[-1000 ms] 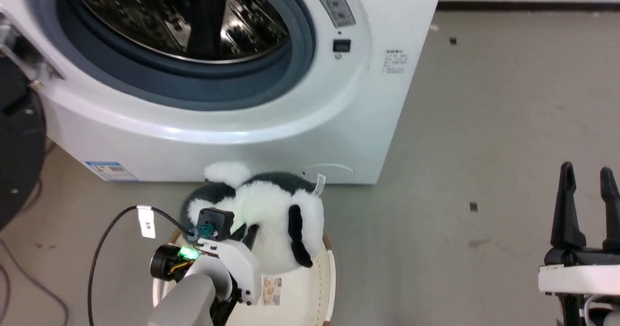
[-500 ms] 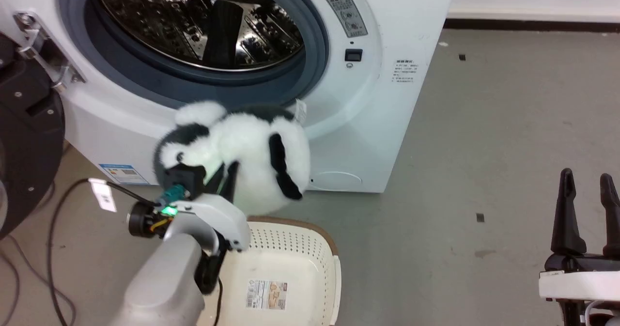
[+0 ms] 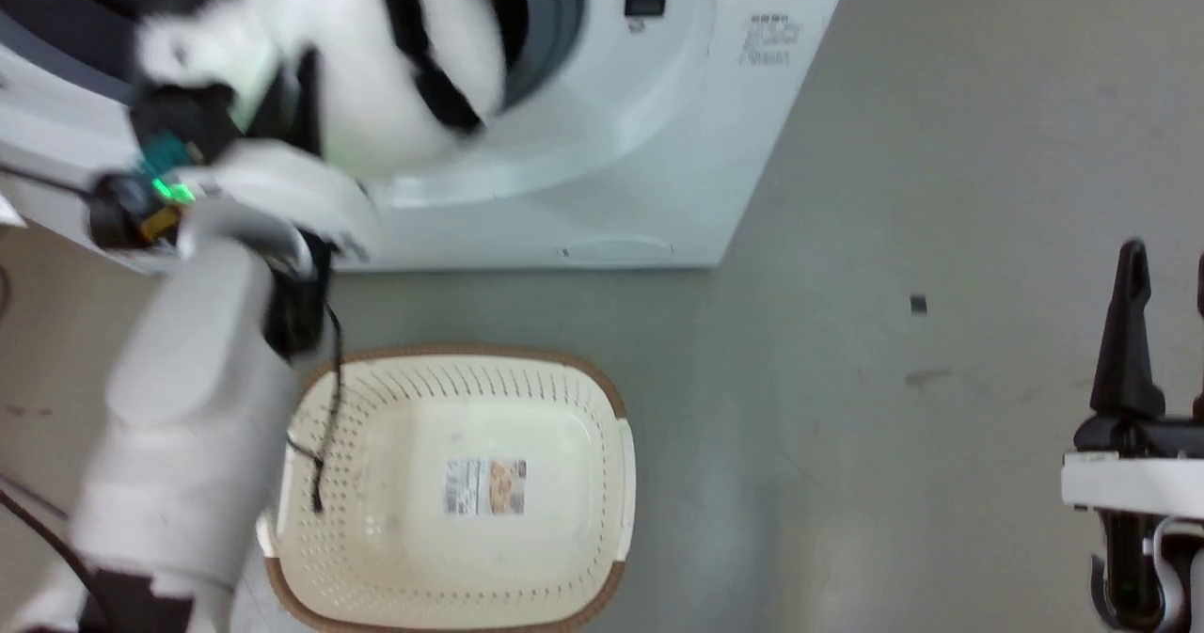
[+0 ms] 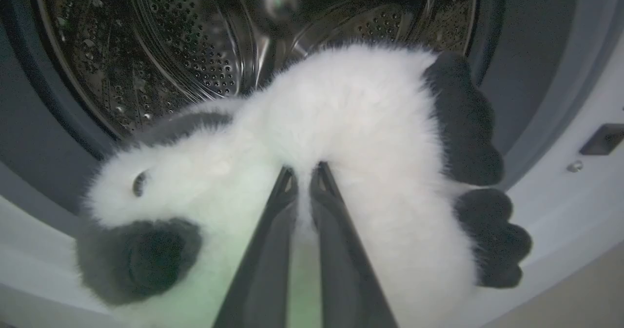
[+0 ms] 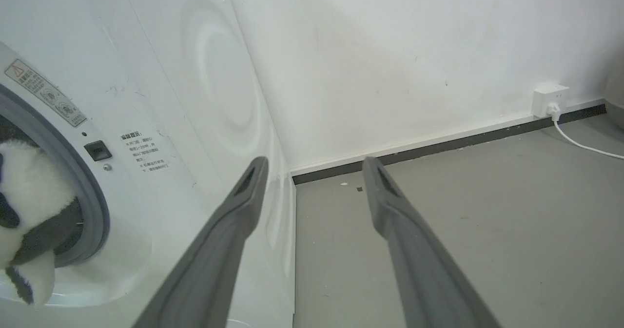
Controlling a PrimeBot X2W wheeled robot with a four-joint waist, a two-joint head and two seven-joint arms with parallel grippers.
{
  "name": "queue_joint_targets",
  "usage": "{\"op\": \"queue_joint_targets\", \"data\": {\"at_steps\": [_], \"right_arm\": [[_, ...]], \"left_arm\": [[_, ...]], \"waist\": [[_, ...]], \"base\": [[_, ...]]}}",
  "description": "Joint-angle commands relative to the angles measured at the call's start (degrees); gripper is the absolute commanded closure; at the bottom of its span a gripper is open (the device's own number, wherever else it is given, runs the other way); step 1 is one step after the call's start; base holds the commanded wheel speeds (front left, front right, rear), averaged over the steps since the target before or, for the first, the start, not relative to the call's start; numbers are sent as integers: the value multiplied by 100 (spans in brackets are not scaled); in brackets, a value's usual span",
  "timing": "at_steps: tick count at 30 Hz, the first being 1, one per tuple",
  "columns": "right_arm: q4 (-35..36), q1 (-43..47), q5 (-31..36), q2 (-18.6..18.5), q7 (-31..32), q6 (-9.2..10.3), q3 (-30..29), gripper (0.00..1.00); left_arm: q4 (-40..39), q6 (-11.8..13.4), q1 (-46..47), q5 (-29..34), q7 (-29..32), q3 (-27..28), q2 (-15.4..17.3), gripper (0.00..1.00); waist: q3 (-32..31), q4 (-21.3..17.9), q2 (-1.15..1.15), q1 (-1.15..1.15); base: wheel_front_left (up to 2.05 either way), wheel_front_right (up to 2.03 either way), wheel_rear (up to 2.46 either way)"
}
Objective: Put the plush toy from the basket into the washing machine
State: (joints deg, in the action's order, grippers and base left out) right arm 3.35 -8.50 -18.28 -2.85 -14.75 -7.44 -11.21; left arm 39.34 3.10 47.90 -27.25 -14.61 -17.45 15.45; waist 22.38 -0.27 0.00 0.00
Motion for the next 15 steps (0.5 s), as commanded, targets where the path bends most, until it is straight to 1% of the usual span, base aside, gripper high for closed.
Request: {"op": "queue_joint_targets", "data": {"at_steps": [1,5,15], "right_arm": [[42,-119,-35,-3,-25,-5,8,0],[120,-368,-81,-3,-25,-5,-2,0],[266,-844,-282,-3,-25,-5,-22,0]], "left_arm": [[6,29,207,9,-39,61,39,100],[143,64,882,48,-39,204,142,100],[800,59,2706,187,-33,439,653,100]], "waist": [[453,-205,0,0],[986,-369,0,0],[2047,-829,0,0]], "base": [[0,0,0],[0,0,0],[0,0,0]]}}
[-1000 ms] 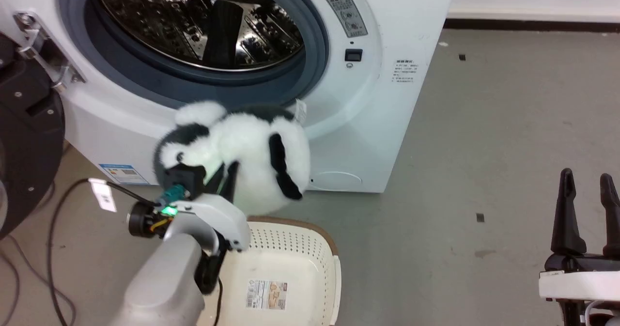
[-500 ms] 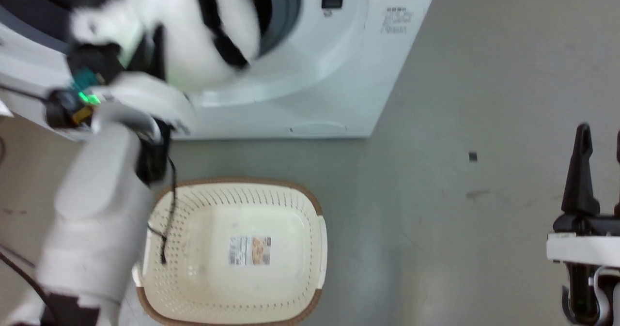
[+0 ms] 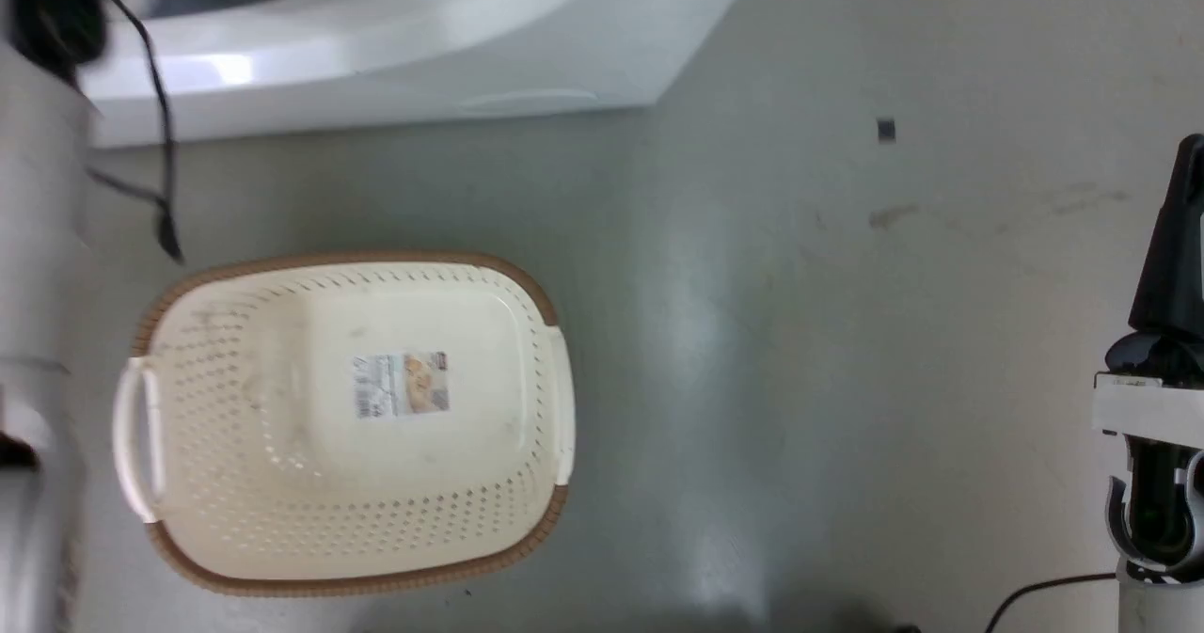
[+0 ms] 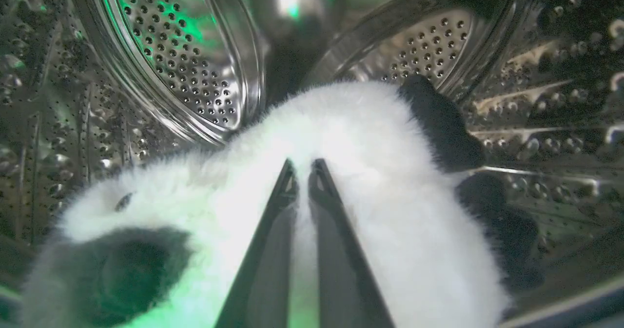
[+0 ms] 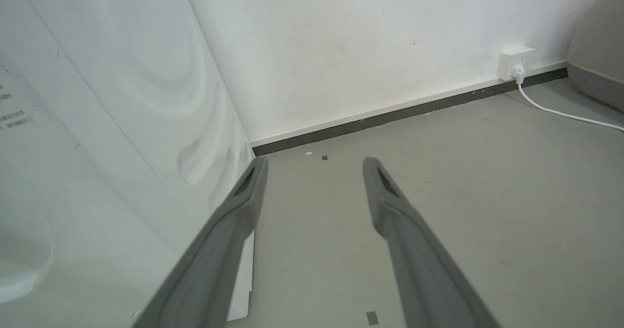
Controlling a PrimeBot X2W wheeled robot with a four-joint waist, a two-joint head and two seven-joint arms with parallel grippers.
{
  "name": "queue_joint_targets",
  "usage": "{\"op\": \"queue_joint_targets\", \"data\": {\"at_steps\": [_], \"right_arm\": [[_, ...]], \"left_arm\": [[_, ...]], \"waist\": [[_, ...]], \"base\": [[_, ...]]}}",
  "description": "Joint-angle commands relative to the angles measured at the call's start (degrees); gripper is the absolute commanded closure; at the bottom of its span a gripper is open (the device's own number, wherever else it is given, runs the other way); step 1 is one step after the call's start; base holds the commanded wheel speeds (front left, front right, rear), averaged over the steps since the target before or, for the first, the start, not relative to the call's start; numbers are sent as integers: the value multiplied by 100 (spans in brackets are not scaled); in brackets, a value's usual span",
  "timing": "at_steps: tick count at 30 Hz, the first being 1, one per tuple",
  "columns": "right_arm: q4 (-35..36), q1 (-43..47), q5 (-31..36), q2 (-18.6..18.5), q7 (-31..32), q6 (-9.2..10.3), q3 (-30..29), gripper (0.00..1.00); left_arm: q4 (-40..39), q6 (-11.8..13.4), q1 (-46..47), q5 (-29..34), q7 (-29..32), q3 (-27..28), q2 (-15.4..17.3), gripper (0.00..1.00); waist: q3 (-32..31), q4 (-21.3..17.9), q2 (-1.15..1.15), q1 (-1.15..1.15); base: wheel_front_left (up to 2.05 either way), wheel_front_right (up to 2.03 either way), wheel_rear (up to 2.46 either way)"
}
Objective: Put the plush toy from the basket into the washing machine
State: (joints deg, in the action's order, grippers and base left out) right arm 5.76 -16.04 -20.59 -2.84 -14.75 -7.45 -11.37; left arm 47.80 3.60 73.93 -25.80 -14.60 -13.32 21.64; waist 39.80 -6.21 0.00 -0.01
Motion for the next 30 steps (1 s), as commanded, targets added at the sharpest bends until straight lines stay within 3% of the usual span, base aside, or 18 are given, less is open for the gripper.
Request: {"op": "queue_joint_targets", "data": {"at_steps": [1,7,15,16,22,30], "right_arm": [[35,-120,-65,-4,-25,-3,0,0],[94,-242,-131,-4,-25,-3,42,0],[199,-318,-64,-4,-25,-3,-24,0],[206,-326,-48,-4,-25,-3,-38,0],[217,-324,139,-4,-25,-3,-18,0],[130,-153,333,-4,-25,-3,123,0]], "left_arm": [[18,6,318,52,-35,43,73,100],[349,47,1324,174,-38,90,229,100],[530,94,1770,407,-39,100,243,100],[462,155,1768,474,-39,115,256,0],[293,200,1248,742,-40,135,166,0],[-133,201,-165,843,-40,453,-157,0]], "waist": [[387,-267,0,1],[783,-392,0,1],[1054,-316,0,1],[1060,-294,0,1],[817,-156,0,1],[29,36,0,1]], "base": [[0,0,0],[0,0,0],[0,0,0],[0,0,0],[0,0,0],[0,0,0]]}}
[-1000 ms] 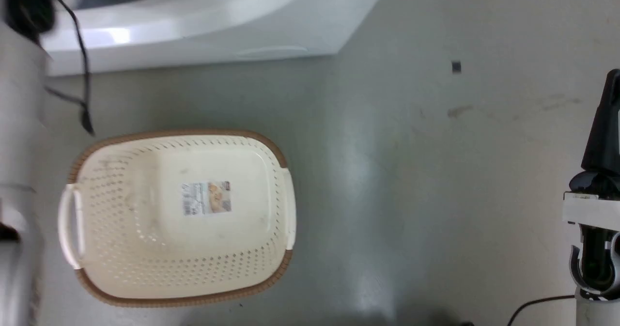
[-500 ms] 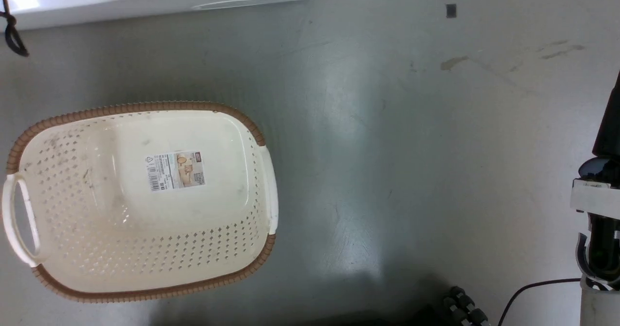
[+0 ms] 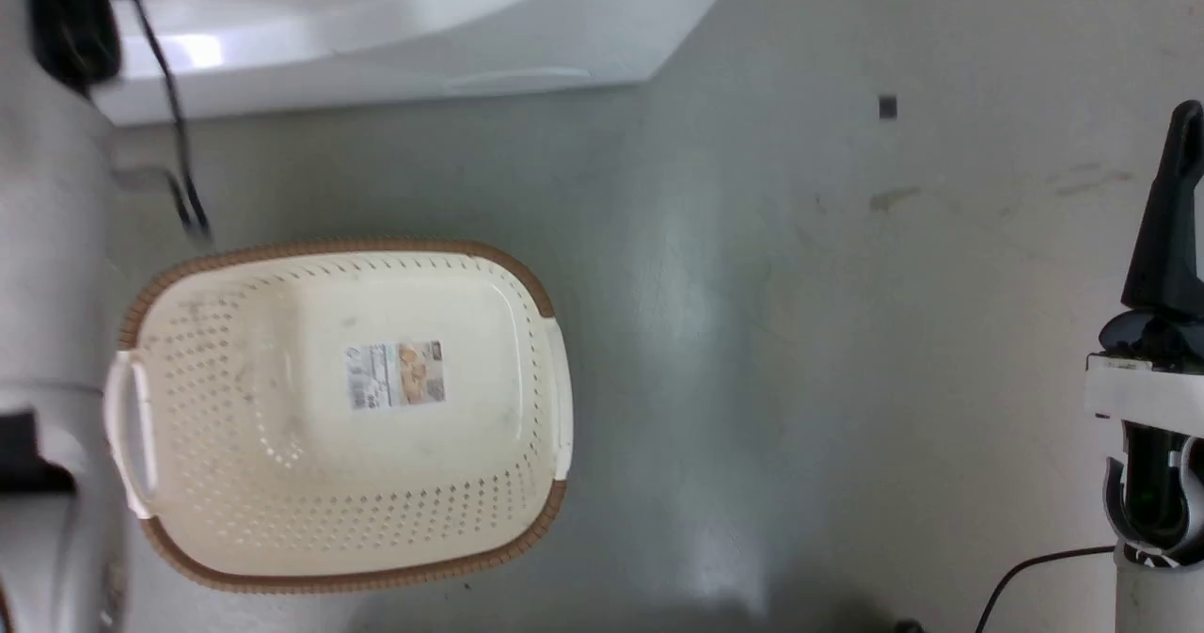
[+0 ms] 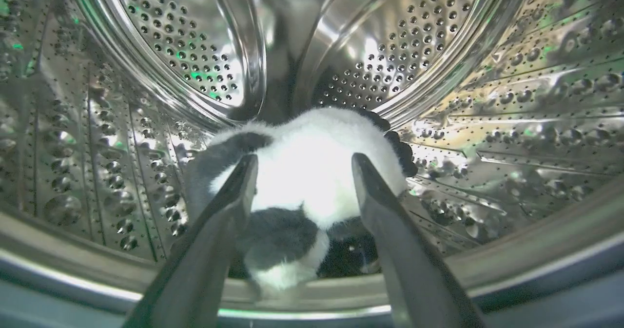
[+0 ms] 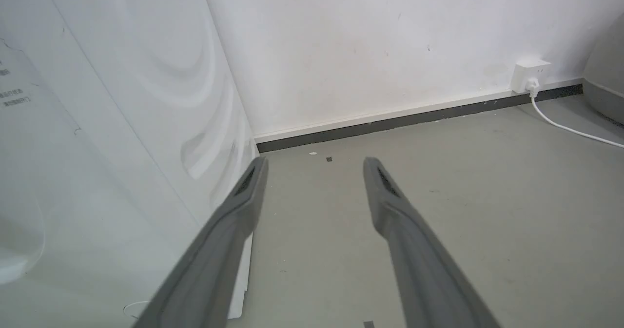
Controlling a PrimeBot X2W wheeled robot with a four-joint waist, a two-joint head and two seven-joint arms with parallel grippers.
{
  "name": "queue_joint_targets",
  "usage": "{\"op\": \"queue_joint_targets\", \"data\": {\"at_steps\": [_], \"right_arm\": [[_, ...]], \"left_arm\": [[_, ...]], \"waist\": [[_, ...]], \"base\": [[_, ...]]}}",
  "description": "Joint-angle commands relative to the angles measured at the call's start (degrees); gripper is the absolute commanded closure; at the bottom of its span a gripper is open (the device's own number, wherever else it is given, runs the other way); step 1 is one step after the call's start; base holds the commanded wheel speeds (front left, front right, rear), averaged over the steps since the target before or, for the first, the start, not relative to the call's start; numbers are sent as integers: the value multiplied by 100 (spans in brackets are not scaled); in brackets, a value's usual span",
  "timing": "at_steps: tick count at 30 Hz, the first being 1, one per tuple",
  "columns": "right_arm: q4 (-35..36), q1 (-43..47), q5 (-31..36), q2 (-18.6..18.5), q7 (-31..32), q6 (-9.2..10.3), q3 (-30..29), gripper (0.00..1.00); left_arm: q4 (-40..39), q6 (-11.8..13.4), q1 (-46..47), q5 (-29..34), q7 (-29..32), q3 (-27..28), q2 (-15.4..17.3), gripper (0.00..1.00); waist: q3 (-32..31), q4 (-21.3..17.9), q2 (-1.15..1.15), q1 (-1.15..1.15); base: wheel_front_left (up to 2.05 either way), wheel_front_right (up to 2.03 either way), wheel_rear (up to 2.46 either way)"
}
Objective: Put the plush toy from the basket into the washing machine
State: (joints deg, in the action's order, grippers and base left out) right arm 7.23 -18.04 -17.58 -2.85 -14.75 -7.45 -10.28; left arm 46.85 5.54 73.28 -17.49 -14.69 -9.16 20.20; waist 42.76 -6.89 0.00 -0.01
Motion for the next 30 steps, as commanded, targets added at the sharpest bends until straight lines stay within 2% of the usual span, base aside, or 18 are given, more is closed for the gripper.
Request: {"op": "queue_joint_targets", "data": {"at_steps": [1,10,17,25,30], "right_arm": [[-25,83,60,-3,-25,-3,13,0],[-196,584,302,-3,-25,-3,128,0],[-312,982,469,-3,-25,-3,220,0],[-457,1471,547,-3,-25,-3,290,0],[-525,1833,554,-3,-25,-3,317,0]], "left_arm": [[-156,40,-290,21,-30,110,-82,0],[-1065,102,-2144,568,-30,182,-614,0],[-2045,291,-3604,1054,-30,180,-877,0],[-2820,311,-5168,1262,-30,175,-1135,0],[-3194,133,-6073,1221,-30,202,-1271,0]], "waist": [[-386,155,0,1],[-1526,471,0,1],[-2293,630,0,1],[-3187,741,0,1],[-3684,792,0,1]], "base": [[0,0,0],[0,0,0],[0,0,0],[0,0,0],[0,0,0]]}}
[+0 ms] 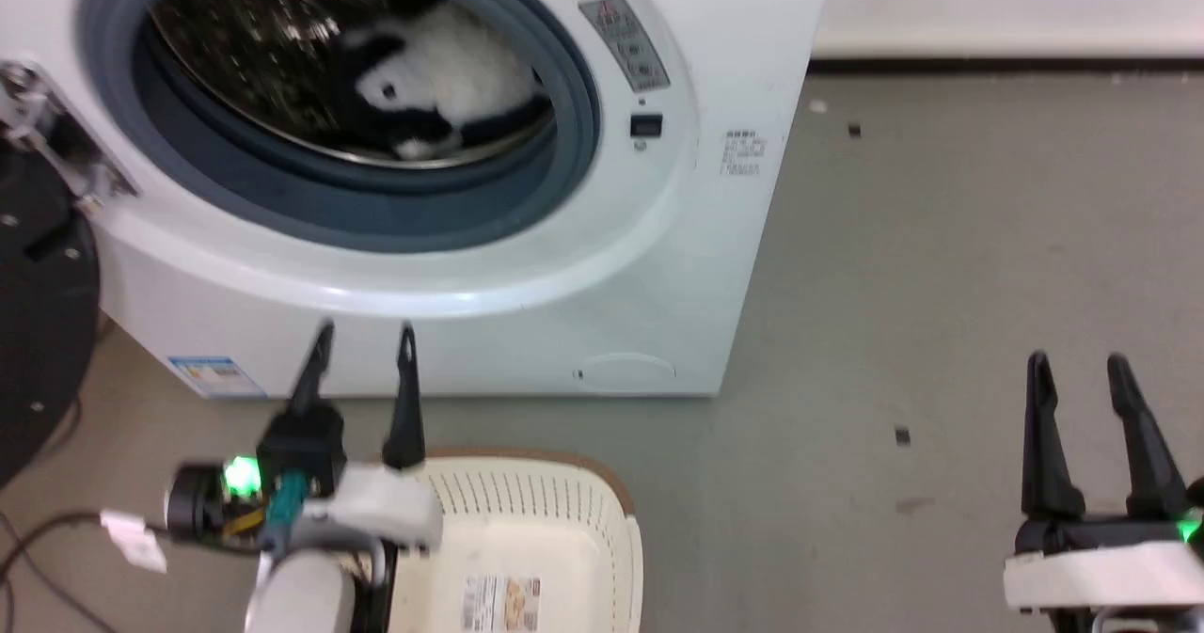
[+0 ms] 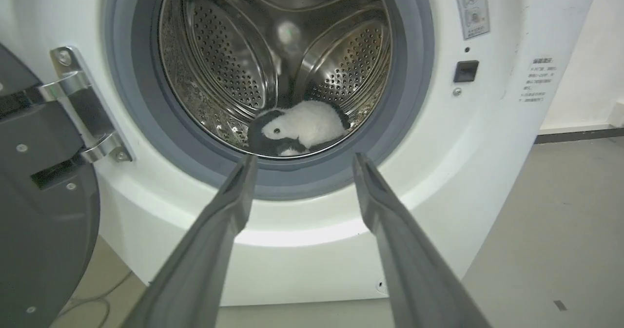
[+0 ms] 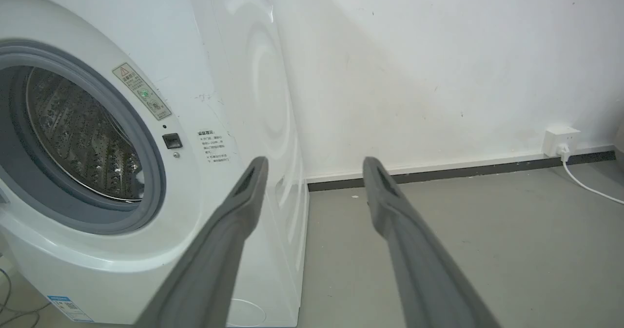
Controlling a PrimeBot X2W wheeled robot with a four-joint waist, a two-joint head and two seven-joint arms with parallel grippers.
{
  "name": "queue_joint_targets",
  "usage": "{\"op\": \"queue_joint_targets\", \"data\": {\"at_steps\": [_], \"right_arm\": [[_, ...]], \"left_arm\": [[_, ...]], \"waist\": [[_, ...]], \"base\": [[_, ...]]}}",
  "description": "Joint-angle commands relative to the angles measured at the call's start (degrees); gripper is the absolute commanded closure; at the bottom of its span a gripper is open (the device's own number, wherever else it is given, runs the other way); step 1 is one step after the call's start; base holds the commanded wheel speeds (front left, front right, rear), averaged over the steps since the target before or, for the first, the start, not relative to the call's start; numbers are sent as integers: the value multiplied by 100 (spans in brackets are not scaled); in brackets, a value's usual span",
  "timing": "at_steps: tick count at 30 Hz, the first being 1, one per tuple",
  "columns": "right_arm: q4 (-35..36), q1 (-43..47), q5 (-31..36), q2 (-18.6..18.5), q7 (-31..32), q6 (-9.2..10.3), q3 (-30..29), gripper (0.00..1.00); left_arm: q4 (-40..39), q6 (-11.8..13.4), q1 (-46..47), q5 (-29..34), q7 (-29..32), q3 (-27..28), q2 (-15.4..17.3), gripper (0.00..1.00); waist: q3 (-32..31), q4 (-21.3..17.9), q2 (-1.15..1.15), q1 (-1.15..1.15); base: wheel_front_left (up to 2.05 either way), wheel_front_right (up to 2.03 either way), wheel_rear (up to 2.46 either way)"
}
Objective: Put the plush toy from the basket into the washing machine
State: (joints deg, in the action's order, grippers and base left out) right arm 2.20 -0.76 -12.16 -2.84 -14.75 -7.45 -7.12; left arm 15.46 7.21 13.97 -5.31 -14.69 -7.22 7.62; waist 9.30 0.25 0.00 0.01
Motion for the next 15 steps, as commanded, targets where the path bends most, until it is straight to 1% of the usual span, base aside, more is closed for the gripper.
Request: {"op": "queue_joint_targets", "data": {"at_steps": [1,2,8,15], "right_arm": [[-34,184,9,-4,-25,-3,0,0],[-34,184,9,-4,-25,-3,0,0],[-95,636,-38,-4,-25,-3,8,0],[-159,804,-99,-4,-25,-3,61,0]], "left_arm": [[-107,-73,-302,-5,-30,24,-33,0],[-107,-73,-302,-5,-30,24,-33,0],[-300,-272,-997,15,-30,93,-145,0],[-290,-461,-1227,26,-30,180,-241,0]], "waist": [[-430,94,0,-1],[-430,94,0,-1],[-826,140,0,-1],[-962,141,0,-1]], "base": [[0,0,0],[0,0,0],[0,0,0],[0,0,0]]}}
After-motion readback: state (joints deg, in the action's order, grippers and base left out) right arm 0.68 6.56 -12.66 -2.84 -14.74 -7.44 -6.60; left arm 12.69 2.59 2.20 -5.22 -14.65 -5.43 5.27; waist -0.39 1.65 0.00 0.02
